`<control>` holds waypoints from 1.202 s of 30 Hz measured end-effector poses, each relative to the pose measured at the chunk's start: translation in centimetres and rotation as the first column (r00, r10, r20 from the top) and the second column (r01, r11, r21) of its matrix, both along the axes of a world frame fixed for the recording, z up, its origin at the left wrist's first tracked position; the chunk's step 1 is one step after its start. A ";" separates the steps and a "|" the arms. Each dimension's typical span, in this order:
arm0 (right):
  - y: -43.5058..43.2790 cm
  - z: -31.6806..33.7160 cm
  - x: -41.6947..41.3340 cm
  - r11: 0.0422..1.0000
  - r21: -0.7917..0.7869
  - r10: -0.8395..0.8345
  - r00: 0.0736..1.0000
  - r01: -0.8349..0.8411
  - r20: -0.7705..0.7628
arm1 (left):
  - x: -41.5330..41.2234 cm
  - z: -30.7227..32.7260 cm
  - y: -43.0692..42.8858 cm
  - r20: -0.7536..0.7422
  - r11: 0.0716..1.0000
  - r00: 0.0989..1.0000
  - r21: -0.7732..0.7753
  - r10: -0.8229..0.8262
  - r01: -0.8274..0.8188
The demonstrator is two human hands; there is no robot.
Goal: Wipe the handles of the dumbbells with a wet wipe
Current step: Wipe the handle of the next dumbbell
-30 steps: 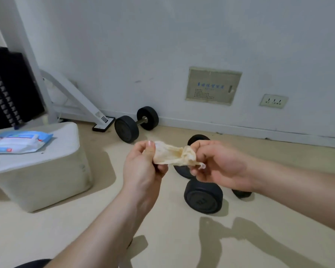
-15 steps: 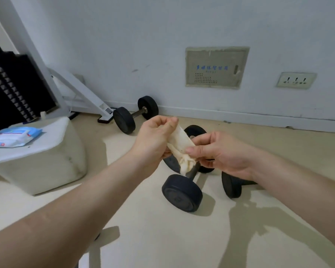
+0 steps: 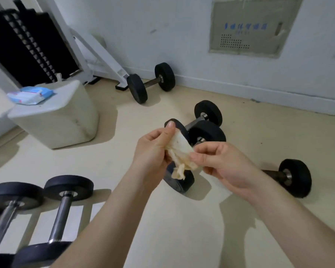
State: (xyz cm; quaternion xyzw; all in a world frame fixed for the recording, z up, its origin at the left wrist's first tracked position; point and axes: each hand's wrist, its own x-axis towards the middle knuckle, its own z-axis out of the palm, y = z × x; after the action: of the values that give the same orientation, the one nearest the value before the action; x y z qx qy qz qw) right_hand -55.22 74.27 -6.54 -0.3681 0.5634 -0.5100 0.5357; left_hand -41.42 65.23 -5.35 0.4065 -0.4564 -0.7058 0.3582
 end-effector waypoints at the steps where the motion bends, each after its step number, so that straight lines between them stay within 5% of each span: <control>1: 0.1 -0.6 -0.3 1.000 0.005 -0.002 1.000 0.002 0.003 | -0.2 -0.7 0.3 0.025 0.997 0.997 -0.005 0.078 -0.078; 5: 0.8 -2.7 -1.4 0.999 0.038 0.037 0.998 -0.035 -0.051 | -0.5 -3.4 2.1 0.158 0.970 0.966 0.100 0.203 -0.220; 7: 0.8 -3.4 -1.4 0.998 0.055 -0.036 0.998 0.039 -0.054 | -0.4 -4.2 3.2 0.130 0.969 0.987 0.214 0.099 -0.125; 10: 0.7 -4.5 -0.9 0.985 0.105 -0.137 0.990 0.139 -0.026 | -0.6 -5.7 5.3 0.152 0.982 0.983 0.171 -0.103 0.077; 13: 1.1 -5.6 -0.2 0.958 0.142 -0.246 0.968 0.250 -0.043 | -0.4 -7.2 6.5 0.066 0.983 0.997 0.183 -0.026 0.013; 16: 1.7 -6.6 -0.2 0.889 0.220 -0.440 0.883 0.402 0.165 | -0.1 -7.8 6.9 -0.074 0.954 0.994 0.295 0.084 -0.059; 22: 3.2 -8.1 -0.7 0.795 0.372 -0.607 0.623 0.480 0.494 | -1.3 -9.8 7.3 0.237 0.963 0.952 0.139 0.192 -0.229; 24: 3.4 -8.3 -0.9 0.770 0.376 -0.638 0.647 0.516 0.418 | -1.6 -10.1 7.2 0.160 0.951 0.968 0.213 0.193 -0.225; 28: 3.5 -8.8 -1.6 0.806 0.255 -0.567 0.820 0.534 0.075 | -2.3 -9.9 7.0 -0.103 0.931 0.995 0.362 -0.007 0.044; 33: 4.5 -8.0 -2.3 0.979 0.133 -0.152 0.987 0.157 -0.047 | -3.5 -9.8 5.9 0.105 0.982 0.985 0.147 -0.137 0.121; 36: 5.0 -8.8 -3.0 0.970 0.111 -0.186 0.952 0.218 -0.241 | -5.1 -10.3 5.6 0.216 0.989 0.966 0.082 -0.138 0.123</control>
State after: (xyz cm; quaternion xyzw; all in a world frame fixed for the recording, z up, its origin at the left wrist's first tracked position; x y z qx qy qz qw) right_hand -58.24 79.30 -15.37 -0.3273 0.6897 -0.4766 0.4359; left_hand -46.55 70.83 -15.66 0.4636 -0.4952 -0.6932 0.2438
